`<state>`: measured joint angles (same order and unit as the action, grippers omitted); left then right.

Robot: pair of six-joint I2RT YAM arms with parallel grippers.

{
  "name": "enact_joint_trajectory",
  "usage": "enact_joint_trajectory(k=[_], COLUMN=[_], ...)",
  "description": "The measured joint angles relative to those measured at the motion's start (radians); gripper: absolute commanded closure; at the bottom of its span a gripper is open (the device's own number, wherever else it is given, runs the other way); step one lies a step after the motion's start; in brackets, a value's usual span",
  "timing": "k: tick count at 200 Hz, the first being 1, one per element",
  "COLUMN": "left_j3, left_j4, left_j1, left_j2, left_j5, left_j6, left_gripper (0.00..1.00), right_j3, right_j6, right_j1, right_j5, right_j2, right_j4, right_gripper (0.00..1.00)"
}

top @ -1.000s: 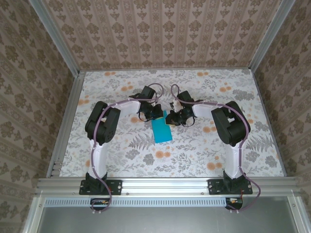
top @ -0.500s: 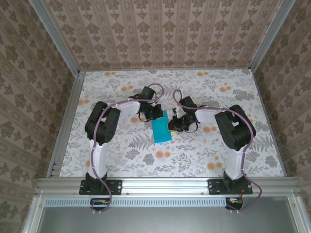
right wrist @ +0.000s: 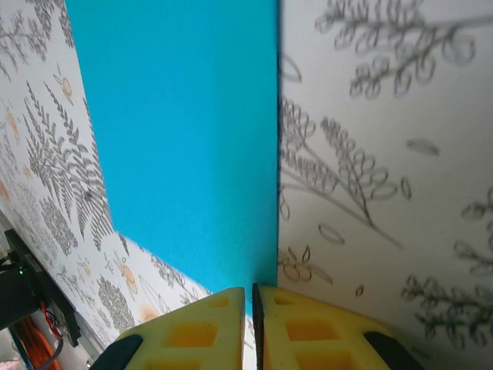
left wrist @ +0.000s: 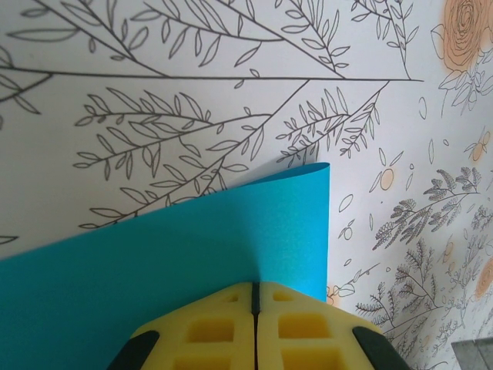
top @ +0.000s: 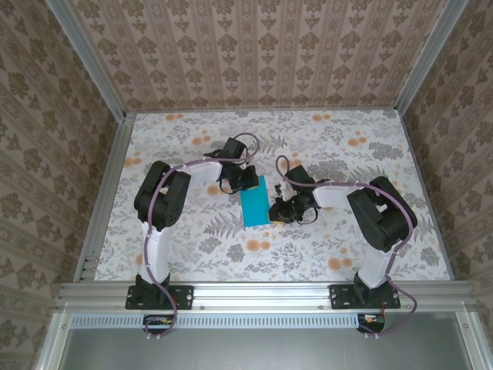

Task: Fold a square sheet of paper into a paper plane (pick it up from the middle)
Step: First fold in half a square sheet of paper at the center of the table.

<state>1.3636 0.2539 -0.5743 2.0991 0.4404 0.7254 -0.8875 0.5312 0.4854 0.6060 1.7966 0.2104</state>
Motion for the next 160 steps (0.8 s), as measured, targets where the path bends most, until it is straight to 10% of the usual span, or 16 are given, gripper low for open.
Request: enact_joint_trajectory(k=[86,160], left_j3=[0.006,-0.209], left_j4=[0.004,-0.038], left_j1=[0.001,0.026], left_j2=[-0.005,-0.280], left_j5=[0.009,-0.029], left_j6=[-0.015,0.032], left_gripper=[0.88,0.86], right_j3=[-0.108,-0.413], right_j6=[0.015,0.019], right_j1=[-0.028,-0.023], right_j5=[-0.106,-0.148], right_j2=[-0.103,0.146], right_j4=[0.047,0.057], right_gripper=[0.85,0.85])
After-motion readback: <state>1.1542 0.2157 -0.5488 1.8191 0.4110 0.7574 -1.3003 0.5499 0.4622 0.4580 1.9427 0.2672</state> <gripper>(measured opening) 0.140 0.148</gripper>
